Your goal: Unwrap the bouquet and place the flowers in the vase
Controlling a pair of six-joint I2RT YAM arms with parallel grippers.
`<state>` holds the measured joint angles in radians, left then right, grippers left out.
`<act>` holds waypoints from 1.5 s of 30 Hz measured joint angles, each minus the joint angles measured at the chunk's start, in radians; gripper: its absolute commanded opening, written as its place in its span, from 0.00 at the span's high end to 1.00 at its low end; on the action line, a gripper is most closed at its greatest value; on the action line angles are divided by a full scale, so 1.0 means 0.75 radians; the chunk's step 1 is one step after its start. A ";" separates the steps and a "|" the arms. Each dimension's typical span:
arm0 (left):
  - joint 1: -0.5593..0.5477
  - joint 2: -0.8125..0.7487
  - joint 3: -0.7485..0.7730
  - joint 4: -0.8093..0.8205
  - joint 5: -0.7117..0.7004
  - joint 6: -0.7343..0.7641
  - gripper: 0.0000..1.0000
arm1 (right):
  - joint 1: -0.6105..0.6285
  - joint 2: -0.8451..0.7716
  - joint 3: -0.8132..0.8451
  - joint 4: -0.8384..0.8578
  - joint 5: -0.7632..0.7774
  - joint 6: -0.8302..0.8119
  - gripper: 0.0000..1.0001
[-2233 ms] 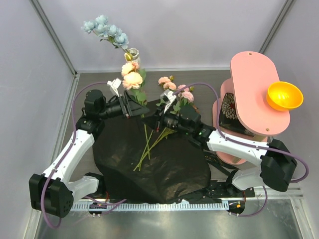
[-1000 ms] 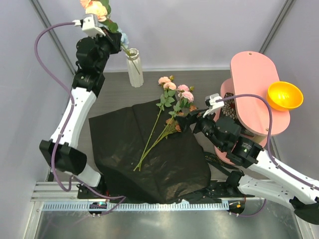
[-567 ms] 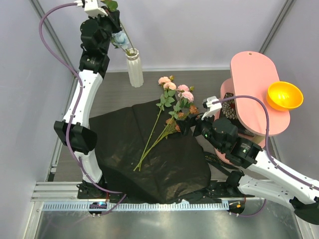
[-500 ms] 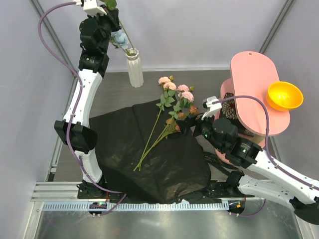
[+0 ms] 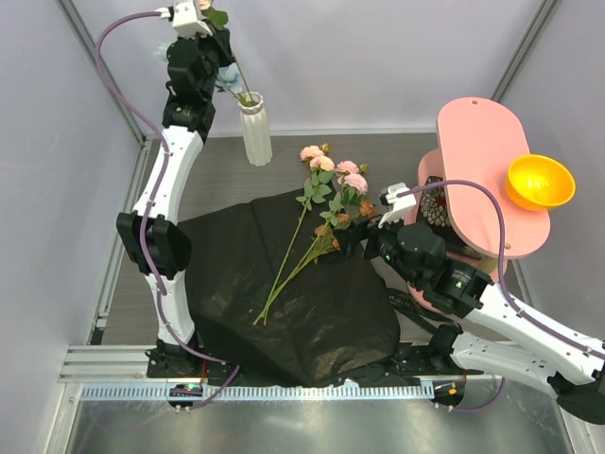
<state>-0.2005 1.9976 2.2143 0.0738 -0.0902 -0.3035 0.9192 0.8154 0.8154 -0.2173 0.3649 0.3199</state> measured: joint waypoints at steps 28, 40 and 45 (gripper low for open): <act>0.008 -0.605 -0.631 -0.746 0.171 -0.293 0.01 | 0.000 0.550 0.154 -0.132 -0.135 0.586 0.19; 0.006 -1.237 -1.729 -0.535 0.878 -0.564 0.03 | 0.000 0.915 0.159 0.007 -0.182 1.084 0.37; 0.006 -1.412 -2.050 -0.553 0.933 -0.569 0.04 | 0.000 1.086 0.248 0.013 -0.135 1.110 0.41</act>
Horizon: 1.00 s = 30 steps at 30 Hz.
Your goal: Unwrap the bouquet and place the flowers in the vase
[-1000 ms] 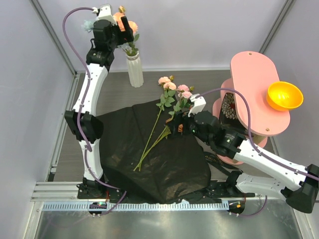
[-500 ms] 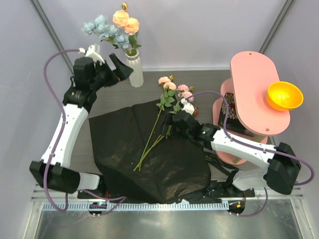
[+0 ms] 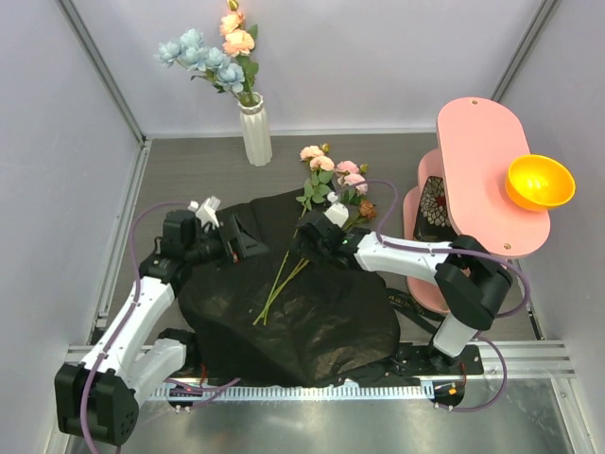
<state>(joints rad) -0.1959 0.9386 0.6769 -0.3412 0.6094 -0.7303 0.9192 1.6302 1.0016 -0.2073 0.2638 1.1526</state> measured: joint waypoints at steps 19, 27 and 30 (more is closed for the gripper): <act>-0.001 -0.023 -0.198 0.097 0.158 -0.069 0.04 | -0.142 0.540 0.467 -0.016 0.084 -0.151 0.66; -0.005 -0.004 -0.198 0.123 0.178 -0.069 0.04 | -0.137 0.605 0.555 -0.020 0.109 -0.178 0.99; -0.007 0.001 -0.198 0.125 0.182 -0.069 0.04 | -0.137 0.601 0.562 -0.033 0.172 -0.209 0.99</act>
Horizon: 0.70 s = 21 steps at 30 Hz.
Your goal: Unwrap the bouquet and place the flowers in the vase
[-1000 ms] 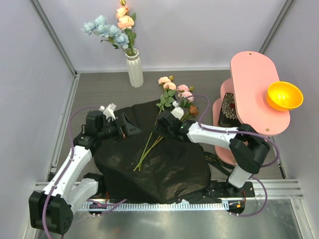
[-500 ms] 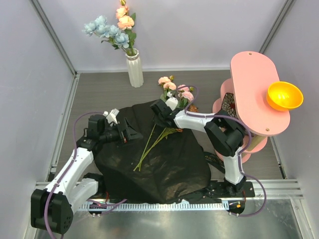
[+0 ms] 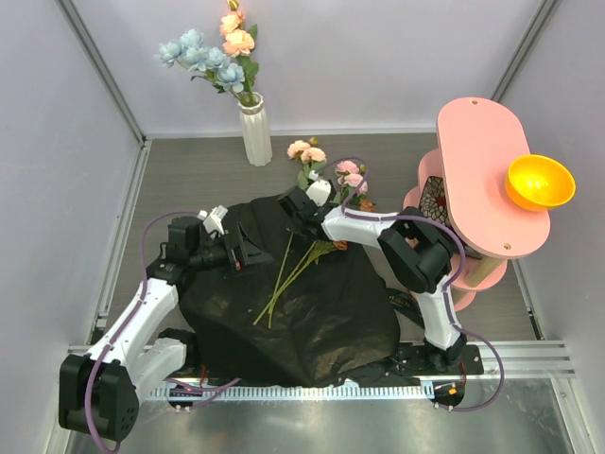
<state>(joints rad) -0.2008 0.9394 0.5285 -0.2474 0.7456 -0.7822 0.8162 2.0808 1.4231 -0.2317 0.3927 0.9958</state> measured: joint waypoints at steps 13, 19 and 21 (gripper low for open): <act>-0.002 -0.037 0.069 -0.017 0.002 0.008 0.09 | -0.006 -0.624 -0.318 0.720 0.044 -0.534 0.99; -0.003 -0.152 0.108 0.162 0.096 -0.048 0.20 | -0.010 -0.884 -0.590 1.150 -0.348 -0.783 0.99; -0.004 -0.154 0.151 0.242 0.138 -0.072 0.18 | -0.010 -0.912 -0.637 1.164 -0.508 -0.827 0.99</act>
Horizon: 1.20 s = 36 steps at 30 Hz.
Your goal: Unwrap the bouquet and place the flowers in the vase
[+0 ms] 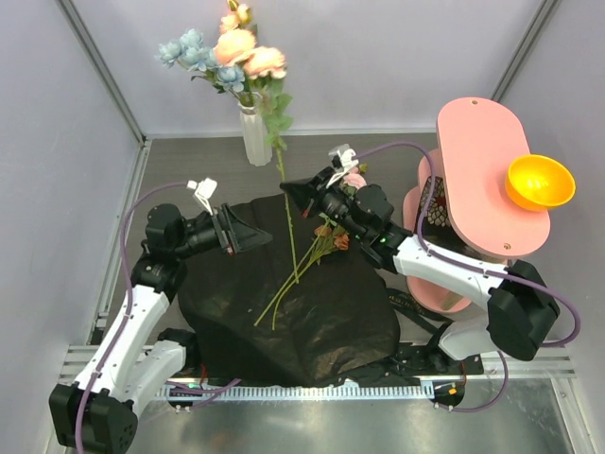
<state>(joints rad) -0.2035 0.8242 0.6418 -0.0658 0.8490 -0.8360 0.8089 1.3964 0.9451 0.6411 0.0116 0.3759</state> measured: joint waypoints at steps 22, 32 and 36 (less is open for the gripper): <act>-0.269 0.188 0.227 0.325 -0.138 -0.098 0.41 | -0.004 -0.311 -0.220 -0.141 -0.608 0.006 0.99; -0.314 0.269 0.363 0.314 -0.173 -0.021 1.00 | -0.002 -0.376 -0.252 -0.229 -0.607 0.000 0.47; -0.316 0.311 0.508 0.169 -0.240 0.150 1.00 | 0.004 -0.435 -0.253 -0.358 -0.475 -0.022 0.31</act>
<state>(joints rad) -0.4408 1.0573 1.0225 0.0608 0.6693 -0.7238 0.8116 1.0702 0.7551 0.3729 -0.3443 0.3595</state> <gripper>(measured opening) 0.033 0.608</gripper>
